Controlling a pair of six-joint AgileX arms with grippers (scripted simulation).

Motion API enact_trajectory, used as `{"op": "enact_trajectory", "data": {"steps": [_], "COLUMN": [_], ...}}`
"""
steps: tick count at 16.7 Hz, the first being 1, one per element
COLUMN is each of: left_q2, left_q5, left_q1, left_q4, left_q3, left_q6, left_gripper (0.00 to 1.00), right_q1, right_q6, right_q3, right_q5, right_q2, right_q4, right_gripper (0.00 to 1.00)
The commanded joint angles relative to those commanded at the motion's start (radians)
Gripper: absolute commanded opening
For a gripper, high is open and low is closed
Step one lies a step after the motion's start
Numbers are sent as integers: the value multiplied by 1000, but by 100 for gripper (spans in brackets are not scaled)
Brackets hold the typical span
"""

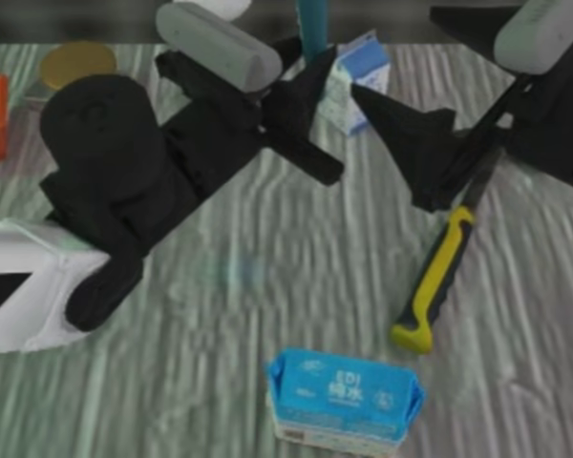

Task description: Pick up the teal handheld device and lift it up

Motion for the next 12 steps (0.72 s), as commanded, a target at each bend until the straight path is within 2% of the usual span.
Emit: {"op": "enact_trajectory", "data": {"steps": [6, 12], "left_q2": [0, 0], "left_q5": [0, 0], "left_q1": [0, 0], "left_q4": [0, 0], "left_q3": [0, 0], "left_q6": [0, 0], "left_gripper": [0, 0], "right_q1": [3, 66], "right_q6": [1, 3], "right_q3": [12, 213], "right_q5": [5, 70], "right_q2": [15, 273], "right_q4": [3, 54], "right_gripper": [100, 100]}}
